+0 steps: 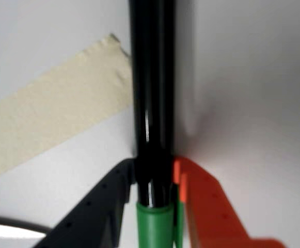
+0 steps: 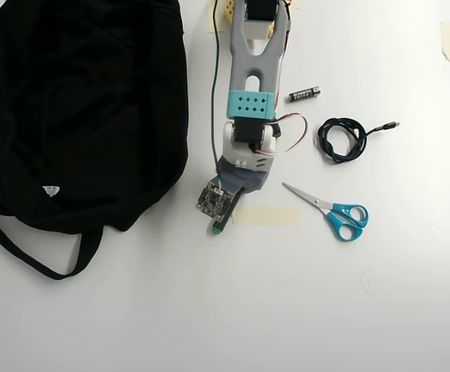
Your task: Put the green marker into the black bag
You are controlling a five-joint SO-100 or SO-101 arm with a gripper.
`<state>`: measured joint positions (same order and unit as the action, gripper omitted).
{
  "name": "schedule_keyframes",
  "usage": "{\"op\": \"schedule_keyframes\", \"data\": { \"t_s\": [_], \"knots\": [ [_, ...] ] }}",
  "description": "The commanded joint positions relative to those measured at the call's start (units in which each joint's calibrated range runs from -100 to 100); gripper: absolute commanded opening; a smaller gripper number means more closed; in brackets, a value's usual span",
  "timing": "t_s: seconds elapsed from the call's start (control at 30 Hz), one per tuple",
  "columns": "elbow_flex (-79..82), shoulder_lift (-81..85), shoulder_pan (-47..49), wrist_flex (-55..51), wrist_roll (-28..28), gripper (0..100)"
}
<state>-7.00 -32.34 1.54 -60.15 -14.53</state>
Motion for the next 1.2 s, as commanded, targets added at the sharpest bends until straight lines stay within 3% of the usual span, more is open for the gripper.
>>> {"op": "schedule_keyframes", "data": {
  "t_s": [0.0, 0.43, 1.17],
  "knots": [
    [0.2, 0.2, -0.1, 0.4, 0.2, 7],
    [-0.5, 0.3, -0.2, 0.4, 0.7, 2],
    [-0.7, 1.6, -0.2, 0.1, 1.2, 2]
  ]
}}
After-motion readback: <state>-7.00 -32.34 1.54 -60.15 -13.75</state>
